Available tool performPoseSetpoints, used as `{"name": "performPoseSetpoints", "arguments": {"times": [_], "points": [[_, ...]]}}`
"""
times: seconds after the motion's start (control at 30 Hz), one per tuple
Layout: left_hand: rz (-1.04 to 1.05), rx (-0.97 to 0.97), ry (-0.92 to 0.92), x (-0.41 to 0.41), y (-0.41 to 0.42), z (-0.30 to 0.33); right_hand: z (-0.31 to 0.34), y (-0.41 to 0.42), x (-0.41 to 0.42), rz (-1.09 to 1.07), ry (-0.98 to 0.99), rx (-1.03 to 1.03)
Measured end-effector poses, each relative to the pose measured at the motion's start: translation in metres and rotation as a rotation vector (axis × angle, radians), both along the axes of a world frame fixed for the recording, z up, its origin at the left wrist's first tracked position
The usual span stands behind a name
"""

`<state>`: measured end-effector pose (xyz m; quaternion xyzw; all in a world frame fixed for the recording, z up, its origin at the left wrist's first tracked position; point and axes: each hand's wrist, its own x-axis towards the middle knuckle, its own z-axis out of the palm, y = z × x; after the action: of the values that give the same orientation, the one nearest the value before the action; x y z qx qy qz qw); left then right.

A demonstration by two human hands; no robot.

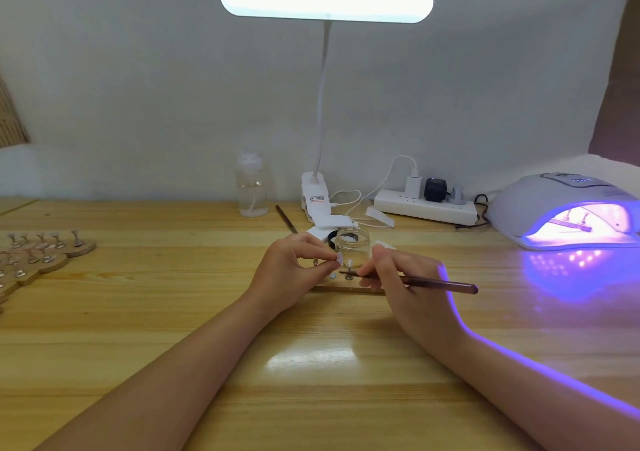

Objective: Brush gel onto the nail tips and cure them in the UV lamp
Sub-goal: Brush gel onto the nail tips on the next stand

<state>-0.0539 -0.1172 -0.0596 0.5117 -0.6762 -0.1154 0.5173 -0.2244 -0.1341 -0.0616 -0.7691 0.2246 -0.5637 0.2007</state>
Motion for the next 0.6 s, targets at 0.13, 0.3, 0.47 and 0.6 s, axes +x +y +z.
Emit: {"name": "performPoseSetpoints", "arguments": {"times": [0.13, 0.3, 0.47, 0.6], "points": [[0.009, 0.003, 0.004, -0.0003, 0.0, -0.0004, 0.0012, -0.0012, -0.0002, -0.044, 0.038, -0.076], [0.012, -0.005, -0.002, -0.0005, 0.0006, -0.0004, -0.0002, -0.0011, 0.0007, -0.037, -0.024, -0.035], [0.001, -0.009, -0.001, -0.0003, 0.0006, -0.0002, 0.0002, -0.0009, 0.0004, -0.014, -0.024, 0.015], [0.0, 0.001, 0.003, -0.0005, 0.0002, -0.0001, 0.0027, -0.0004, 0.0004, -0.039, 0.0, -0.059]]}}
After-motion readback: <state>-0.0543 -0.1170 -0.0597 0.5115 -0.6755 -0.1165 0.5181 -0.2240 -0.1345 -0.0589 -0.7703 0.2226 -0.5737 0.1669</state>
